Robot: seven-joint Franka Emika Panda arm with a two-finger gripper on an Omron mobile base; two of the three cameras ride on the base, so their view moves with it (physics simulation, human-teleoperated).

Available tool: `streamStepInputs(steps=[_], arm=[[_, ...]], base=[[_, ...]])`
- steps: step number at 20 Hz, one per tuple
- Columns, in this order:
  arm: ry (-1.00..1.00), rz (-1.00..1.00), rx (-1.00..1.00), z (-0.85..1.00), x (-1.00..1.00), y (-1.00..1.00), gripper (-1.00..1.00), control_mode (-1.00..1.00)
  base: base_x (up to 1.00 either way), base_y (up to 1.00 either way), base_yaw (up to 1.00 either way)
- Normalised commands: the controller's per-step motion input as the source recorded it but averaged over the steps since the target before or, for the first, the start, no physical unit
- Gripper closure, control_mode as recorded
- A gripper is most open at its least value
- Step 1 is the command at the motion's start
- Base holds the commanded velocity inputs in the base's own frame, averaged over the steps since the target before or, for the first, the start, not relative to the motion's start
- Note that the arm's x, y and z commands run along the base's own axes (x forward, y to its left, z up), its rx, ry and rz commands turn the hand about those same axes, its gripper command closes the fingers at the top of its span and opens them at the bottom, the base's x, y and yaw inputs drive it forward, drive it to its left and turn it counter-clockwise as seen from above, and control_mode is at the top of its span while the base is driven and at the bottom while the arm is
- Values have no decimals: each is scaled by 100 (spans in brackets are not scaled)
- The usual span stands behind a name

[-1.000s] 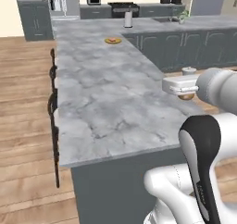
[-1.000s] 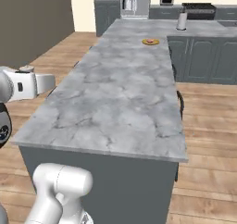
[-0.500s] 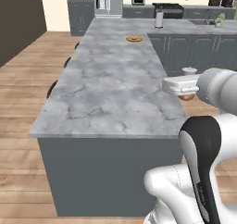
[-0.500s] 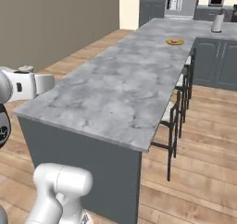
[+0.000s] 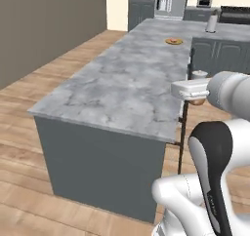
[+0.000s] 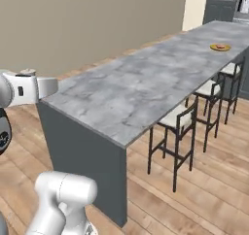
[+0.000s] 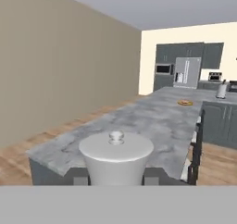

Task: Retrieve the shaker from the cabinet and place it next the steak on a plate on the dining table.

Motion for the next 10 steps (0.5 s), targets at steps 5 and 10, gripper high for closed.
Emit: streamStepInputs(steps=[5, 10], arm=[[0, 0, 0, 0, 0, 0, 100, 100], [0, 0, 0, 0, 0, 0, 100, 100]], base=[[-30, -100, 60], [-9, -100, 40]])
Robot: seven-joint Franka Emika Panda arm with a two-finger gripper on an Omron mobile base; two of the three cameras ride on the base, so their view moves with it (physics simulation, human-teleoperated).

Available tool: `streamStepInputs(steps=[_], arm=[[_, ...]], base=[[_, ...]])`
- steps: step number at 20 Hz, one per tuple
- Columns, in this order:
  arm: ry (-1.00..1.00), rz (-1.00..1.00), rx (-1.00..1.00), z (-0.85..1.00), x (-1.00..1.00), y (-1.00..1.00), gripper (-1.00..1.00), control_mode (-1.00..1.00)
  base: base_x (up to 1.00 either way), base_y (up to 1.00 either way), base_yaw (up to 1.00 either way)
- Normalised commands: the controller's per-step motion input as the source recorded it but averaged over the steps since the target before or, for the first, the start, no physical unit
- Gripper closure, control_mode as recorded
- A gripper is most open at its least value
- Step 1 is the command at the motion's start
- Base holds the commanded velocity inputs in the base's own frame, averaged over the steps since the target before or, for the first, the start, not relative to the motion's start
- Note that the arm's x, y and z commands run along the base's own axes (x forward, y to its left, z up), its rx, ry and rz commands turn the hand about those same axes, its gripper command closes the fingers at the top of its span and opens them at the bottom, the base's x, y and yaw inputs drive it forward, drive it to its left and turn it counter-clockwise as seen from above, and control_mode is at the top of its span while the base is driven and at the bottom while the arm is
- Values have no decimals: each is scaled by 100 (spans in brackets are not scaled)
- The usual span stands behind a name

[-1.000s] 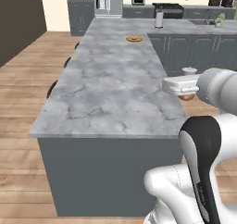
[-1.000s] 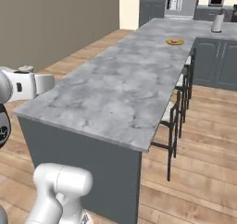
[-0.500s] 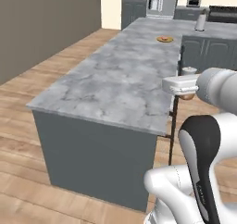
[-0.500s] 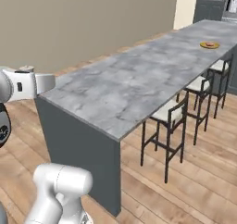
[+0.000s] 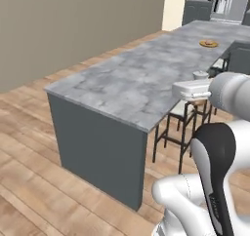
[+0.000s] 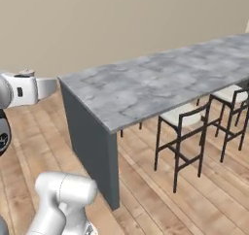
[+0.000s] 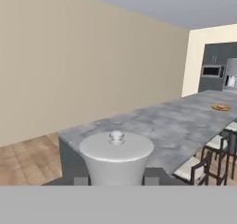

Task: Retrieve the shaker from the cabinet and place it next the steak on a plate on the dining table.

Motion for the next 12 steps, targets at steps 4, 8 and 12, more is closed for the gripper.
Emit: streamStepInputs(steps=[4, 8, 12], arm=[[0, 0, 0, 0, 0, 0, 100, 100], [0, 0, 0, 0, 0, 0, 100, 100], [0, 0, 0, 0, 0, 0, 100, 100]], base=[[55, -100, 12], [62, -100, 17], [51, -100, 32]])
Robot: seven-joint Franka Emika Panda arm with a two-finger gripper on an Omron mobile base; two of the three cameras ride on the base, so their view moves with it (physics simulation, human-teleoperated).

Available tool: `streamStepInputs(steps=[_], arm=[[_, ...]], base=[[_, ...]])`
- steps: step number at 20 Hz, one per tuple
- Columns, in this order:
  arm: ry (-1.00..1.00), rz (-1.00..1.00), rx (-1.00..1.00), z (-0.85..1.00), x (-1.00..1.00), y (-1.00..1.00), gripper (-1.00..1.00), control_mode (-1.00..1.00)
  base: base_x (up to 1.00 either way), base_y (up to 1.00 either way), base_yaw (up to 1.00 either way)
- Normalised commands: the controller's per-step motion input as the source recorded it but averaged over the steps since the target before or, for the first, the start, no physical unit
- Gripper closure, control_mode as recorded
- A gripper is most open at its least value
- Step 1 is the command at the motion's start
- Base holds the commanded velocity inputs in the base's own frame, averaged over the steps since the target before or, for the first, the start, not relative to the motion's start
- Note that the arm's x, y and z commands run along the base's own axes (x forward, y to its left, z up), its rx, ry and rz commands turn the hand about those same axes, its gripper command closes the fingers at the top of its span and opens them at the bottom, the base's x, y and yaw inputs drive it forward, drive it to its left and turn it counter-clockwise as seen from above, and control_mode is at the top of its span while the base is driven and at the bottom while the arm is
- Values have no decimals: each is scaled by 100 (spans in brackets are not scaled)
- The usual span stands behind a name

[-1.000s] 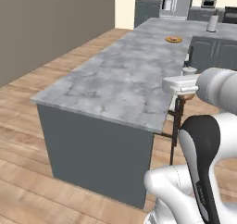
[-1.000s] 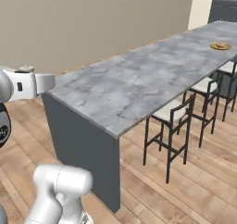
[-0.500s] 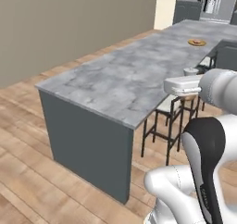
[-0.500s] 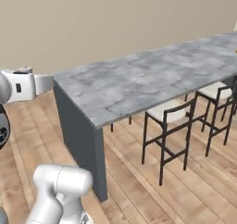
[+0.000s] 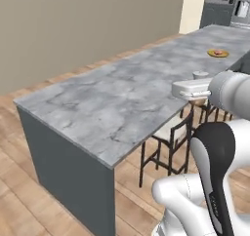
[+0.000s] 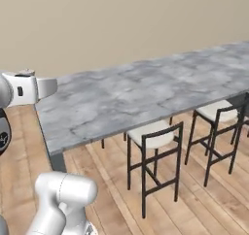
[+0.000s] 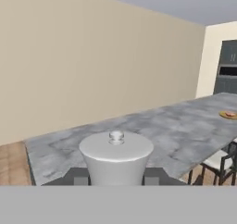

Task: Retrieve the shaker from the cabinet and place it next the steak on a plate on the dining table.

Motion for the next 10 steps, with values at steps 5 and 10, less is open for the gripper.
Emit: streamStepInputs(steps=[5, 10], arm=[[0, 0, 0, 0, 0, 0, 100, 100], [0, 0, 0, 0, 0, 0, 100, 100]], base=[[42, -100, 26], [20, -100, 18]])
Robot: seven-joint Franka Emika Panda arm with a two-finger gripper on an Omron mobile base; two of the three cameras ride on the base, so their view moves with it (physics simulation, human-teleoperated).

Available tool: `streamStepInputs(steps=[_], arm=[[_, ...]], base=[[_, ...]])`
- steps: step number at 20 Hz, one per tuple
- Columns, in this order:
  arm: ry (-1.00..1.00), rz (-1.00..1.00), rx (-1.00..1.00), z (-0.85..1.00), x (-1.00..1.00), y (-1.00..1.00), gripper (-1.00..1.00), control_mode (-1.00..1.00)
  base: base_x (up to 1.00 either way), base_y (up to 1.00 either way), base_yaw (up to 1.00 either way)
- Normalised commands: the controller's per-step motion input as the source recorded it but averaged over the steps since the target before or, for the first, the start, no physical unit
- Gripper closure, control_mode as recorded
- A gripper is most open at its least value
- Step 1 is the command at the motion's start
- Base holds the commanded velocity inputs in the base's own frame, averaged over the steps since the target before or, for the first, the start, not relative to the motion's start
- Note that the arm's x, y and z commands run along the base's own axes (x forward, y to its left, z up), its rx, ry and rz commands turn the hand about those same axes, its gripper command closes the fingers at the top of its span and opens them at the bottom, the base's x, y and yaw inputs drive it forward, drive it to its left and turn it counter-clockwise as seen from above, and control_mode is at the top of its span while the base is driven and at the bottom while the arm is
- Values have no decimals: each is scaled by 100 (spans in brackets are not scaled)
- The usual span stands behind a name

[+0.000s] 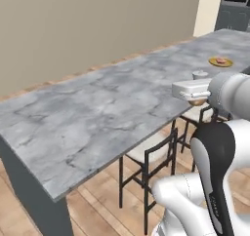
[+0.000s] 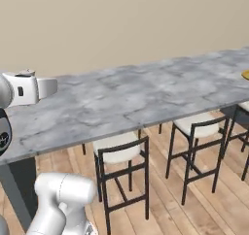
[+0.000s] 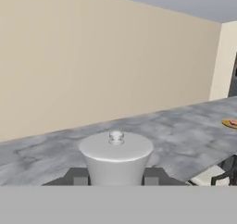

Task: Retrieve the shaker from the cabinet and place it next the steak on a plate on the dining table.

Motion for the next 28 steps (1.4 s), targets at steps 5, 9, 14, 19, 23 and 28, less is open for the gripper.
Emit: streamStepInputs(steps=[5, 9, 14, 19, 23, 28], arm=[[0, 0, 0, 0, 0, 0, 100, 100], [0, 0, 0, 0, 0, 0, 100, 100], [0, 0, 0, 0, 0, 0, 100, 100], [0, 0, 0, 0, 0, 0, 100, 100], [0, 0, 0, 0, 0, 0, 100, 100], [0, 0, 0, 0, 0, 0, 100, 100]], base=[[8, -100, 16], [0, -100, 17], [0, -100, 16], [0, -100, 16], [0, -100, 16], [0, -100, 18]])
